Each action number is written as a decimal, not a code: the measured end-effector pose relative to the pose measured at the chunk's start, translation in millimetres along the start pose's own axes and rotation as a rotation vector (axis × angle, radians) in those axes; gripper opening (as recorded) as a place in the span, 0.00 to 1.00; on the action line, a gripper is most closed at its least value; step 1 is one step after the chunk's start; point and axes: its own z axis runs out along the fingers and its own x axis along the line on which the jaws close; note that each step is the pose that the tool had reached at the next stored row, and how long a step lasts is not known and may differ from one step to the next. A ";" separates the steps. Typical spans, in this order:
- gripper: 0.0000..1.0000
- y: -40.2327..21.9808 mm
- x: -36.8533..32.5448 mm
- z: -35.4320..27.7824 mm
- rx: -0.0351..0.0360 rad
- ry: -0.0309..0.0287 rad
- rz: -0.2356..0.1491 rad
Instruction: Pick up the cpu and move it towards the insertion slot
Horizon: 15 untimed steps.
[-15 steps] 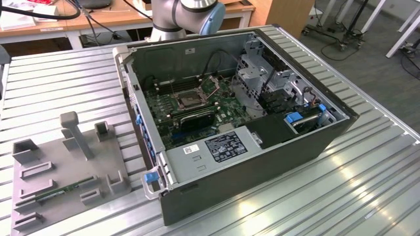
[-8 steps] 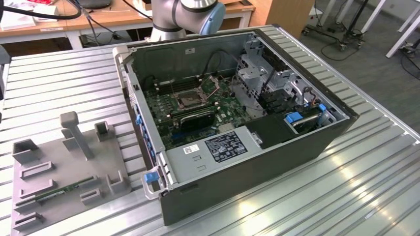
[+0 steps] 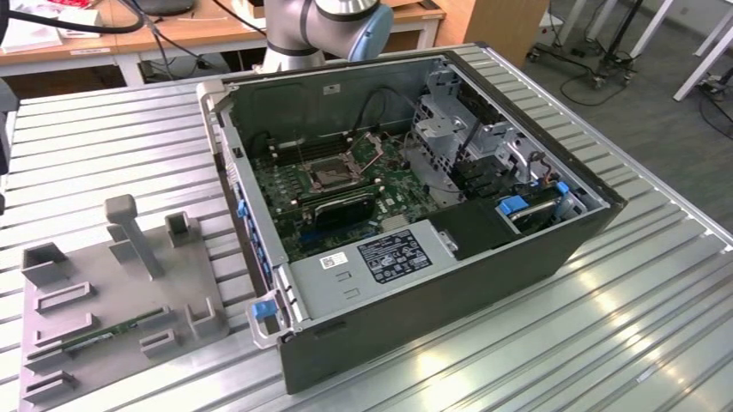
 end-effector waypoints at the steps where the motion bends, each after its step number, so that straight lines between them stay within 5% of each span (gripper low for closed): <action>1: 0.54 0.0 -0.2 0.0 0.0000 0.0000 0.000; 15: 0.54 -0.1 -5.1 0.0 0.0000 0.0000 0.000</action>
